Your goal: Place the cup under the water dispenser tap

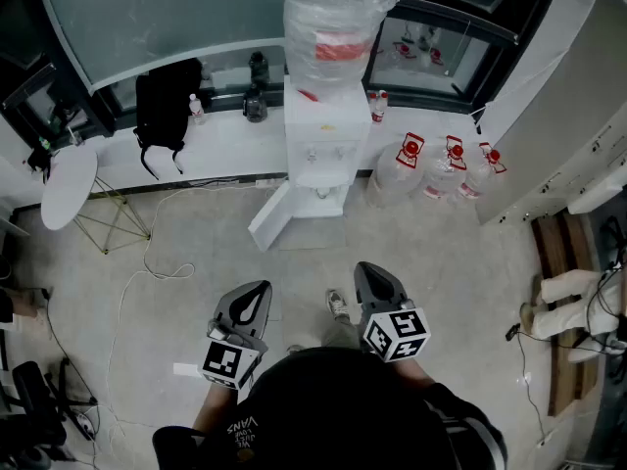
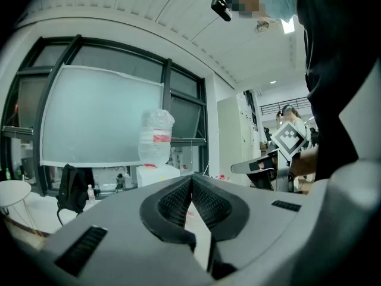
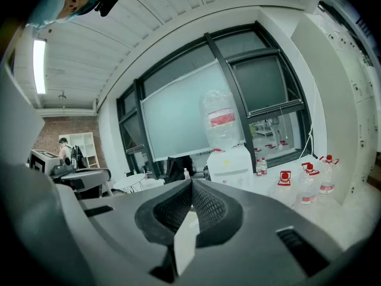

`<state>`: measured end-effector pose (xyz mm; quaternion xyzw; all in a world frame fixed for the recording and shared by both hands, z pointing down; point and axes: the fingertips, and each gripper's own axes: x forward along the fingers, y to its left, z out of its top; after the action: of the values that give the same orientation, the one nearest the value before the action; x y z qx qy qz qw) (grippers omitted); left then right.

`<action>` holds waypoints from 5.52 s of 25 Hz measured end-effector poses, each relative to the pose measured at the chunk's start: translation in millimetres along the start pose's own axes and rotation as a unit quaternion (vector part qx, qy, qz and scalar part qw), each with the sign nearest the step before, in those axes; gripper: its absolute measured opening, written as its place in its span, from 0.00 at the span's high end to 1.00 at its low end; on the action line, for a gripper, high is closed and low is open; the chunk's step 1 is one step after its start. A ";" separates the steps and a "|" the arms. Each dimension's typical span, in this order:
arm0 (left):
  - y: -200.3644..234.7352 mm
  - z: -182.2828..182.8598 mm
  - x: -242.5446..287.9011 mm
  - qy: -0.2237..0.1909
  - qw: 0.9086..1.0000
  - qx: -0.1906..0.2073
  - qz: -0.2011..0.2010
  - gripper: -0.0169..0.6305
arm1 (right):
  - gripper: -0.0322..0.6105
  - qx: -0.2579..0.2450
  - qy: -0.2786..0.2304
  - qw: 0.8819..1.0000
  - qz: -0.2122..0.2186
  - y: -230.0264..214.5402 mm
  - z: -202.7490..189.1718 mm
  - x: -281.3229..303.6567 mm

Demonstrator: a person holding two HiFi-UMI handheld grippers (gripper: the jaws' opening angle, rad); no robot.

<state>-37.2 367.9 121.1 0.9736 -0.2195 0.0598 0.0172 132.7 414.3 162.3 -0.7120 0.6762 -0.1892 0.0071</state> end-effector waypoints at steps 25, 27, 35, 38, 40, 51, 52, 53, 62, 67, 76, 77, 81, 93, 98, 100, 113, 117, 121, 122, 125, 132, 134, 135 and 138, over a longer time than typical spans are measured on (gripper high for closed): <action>58.3 2.1 142.0 0.003 0.996 -0.027 0.085 0.95 | 0.88 -0.050 0.009 0.995 0.091 -92.8 60.5 139.1; 63.3 4.3 170.1 0.001 0.994 -0.030 0.101 0.94 | 0.88 -0.057 0.019 0.992 0.110 -110.1 68.5 158.1; 80.3 0.3 247.7 0.000 0.984 -0.053 0.169 0.94 | 0.88 -0.094 0.055 0.976 0.187 -157.5 86.6 222.0; 81.5 0.7 266.0 0.000 0.981 -0.055 0.187 0.95 | 0.88 -0.110 0.067 0.968 0.214 -165.6 89.7 238.5; 84.4 -0.3 270.2 -0.001 0.980 -0.055 0.192 0.94 | 0.88 -0.111 0.068 0.965 0.226 -162.2 89.6 248.4; 135.1 7.7 237.0 -0.009 0.984 -0.039 0.174 0.94 | 0.88 -0.107 0.053 0.966 0.227 -91.4 92.9 280.4; 141.0 9.3 230.3 -0.012 0.984 -0.038 0.173 0.94 | 0.88 -0.106 0.052 0.967 0.226 -82.7 92.4 282.1; 147.1 11.0 223.0 -0.016 0.984 -0.038 0.173 0.94 | 0.88 -0.104 0.050 0.968 0.225 -73.4 91.7 283.6; 192.8 1.8 159.5 -0.024 0.988 -0.032 0.146 0.95 | 0.88 -0.108 0.009 0.979 0.173 -18.1 83.7 297.3; 211.6 -19.6 149.5 -0.009 0.992 -0.004 0.124 0.95 | 0.88 -0.119 0.001 0.981 0.153 -12.1 68.4 322.4; 251.5 -75.0 166.3 0.021 0.989 -0.001 0.148 0.94 | 0.88 -0.123 0.053 0.978 0.160 -25.2 11.5 404.0; 257.1 -83.8 171.0 0.024 0.988 -0.007 0.153 0.94 | 0.88 -0.126 0.063 0.977 0.162 -29.6 0.8 415.3; 270.0 -126.3 198.1 0.027 0.985 -0.038 0.164 0.94 | 0.88 -0.139 0.107 0.971 0.160 -58.9 -52.0 456.6; 284.0 -298.1 272.2 0.041 0.978 -0.107 0.172 0.94 | 0.88 -0.143 0.175 0.968 0.112 -145.3 -252.7 563.4; 282.9 -368.6 282.4 0.051 0.975 -0.124 0.178 0.94 | 0.88 -0.161 0.211 0.959 0.099 -184.8 -337.1 590.8; 282.5 -392.4 286.3 0.054 0.974 -0.129 0.178 0.94 | 0.88 -0.179 0.222 0.954 0.093 -200.8 -366.4 600.8; 303.5 -521.7 331.5 0.066 0.973 -0.140 0.174 0.94 | 0.88 -0.272 0.281 0.919 0.053 -302.3 -528.7 683.6; 310.3 -544.2 353.4 0.067 0.973 -0.144 0.166 0.94 | 0.87 -0.317 0.291 0.902 0.042 -333.4 -549.0 708.1; 316.8 -557.2 376.1 0.060 0.975 -0.147 0.158 0.94 | 0.73 -0.348 0.310 0.884 0.037 -360.8 -568.1 730.3; 318.1 -560.4 381.0 0.059 0.975 -0.146 0.156 0.94 | 0.72 -0.356 0.315 0.879 0.037 -366.4 -573.4 735.5; 322.2 -571.3 392.7 0.059 0.976 -0.146 0.150 0.94 | 0.70 -0.386 0.329 0.861 0.037 -382.4 -590.2 750.6; 328.7 -601.5 399.6 0.068 0.972 -0.165 0.155 0.94 | 0.68 -0.494 0.354 0.794 0.028 -416.9 -619.3 783.9; 330.6 -607.9 399.9 0.069 0.971 -0.168 0.158 0.94 | 0.68 -0.506 0.363 0.782 0.018 -424.5 -623.4 792.3; 331.4 -610.6 400.4 0.069 0.970 -0.170 0.158 0.94 | 0.68 -0.507 0.369 0.779 0.013 -428.7 -626.2 795.5; 333.8 -617.3 403.8 0.067 0.970 -0.170 0.159 0.94 | 0.68 -0.512 0.386 0.767 0.003 -439.6 -636.7 802.9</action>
<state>114.3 -68.4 786.0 0.9027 -0.3767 0.0889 0.1878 388.4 -166.9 1078.9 -0.4747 0.6207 -0.0740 -0.6196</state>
